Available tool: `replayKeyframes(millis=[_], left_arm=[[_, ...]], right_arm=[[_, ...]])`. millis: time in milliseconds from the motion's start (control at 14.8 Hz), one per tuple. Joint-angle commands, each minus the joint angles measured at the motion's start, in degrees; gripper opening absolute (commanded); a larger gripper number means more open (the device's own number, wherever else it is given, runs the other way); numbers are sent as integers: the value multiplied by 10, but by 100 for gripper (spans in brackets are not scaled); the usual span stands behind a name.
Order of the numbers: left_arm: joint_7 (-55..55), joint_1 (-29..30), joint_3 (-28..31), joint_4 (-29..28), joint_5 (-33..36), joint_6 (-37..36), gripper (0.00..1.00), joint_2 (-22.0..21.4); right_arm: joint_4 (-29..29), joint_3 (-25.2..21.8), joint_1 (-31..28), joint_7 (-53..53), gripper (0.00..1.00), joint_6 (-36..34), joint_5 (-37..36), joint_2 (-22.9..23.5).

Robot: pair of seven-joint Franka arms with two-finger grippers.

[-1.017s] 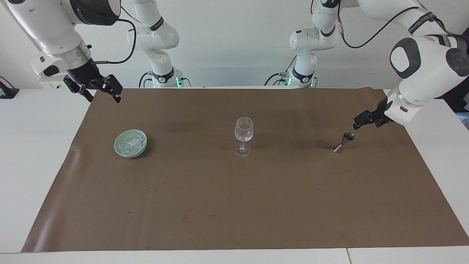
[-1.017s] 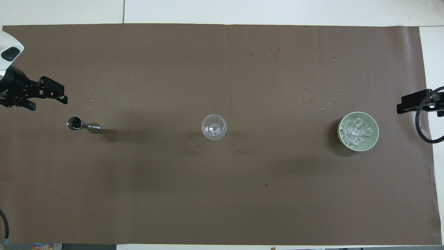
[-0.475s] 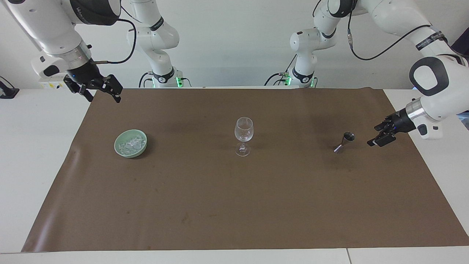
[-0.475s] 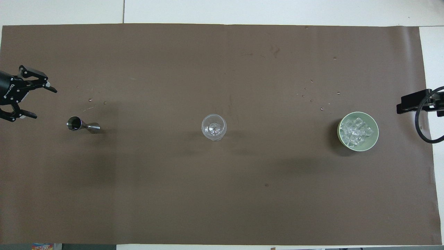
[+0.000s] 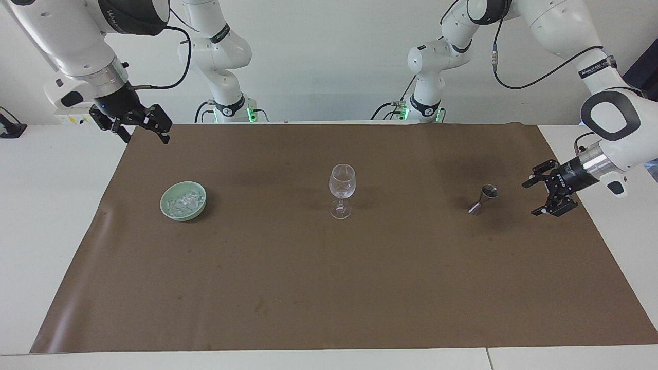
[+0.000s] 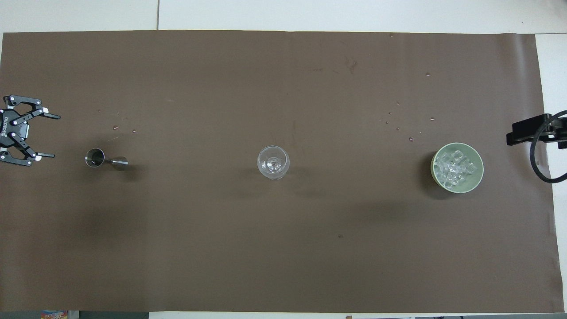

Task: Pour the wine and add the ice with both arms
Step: 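Reach the left gripper toward the small metal cup, then close the left gripper around the small metal cup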

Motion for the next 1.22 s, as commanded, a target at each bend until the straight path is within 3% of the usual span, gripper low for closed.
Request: replayKeyframes(millis=[0,203,610,1017,1153], left_arm=[[-14,31,-2,-74,-85,15,100,-13],[-12,37,-2,-121,-147,39,100,-9],[43,43,-6,-232,-238,86,100,-49],[101,43,-6,-246,-259,94,100,-54],[127,36,-6,-266,-294,122,100,-56]], right_arm=[[-9,3,-7,-9,100,4,8,-8],[-9,3,-7,-9,100,4,8,-8],[-9,3,-7,-9,100,4,9,-8],[-9,3,-7,-9,100,4,9,-8],[-9,3,-7,-9,100,4,8,-8]])
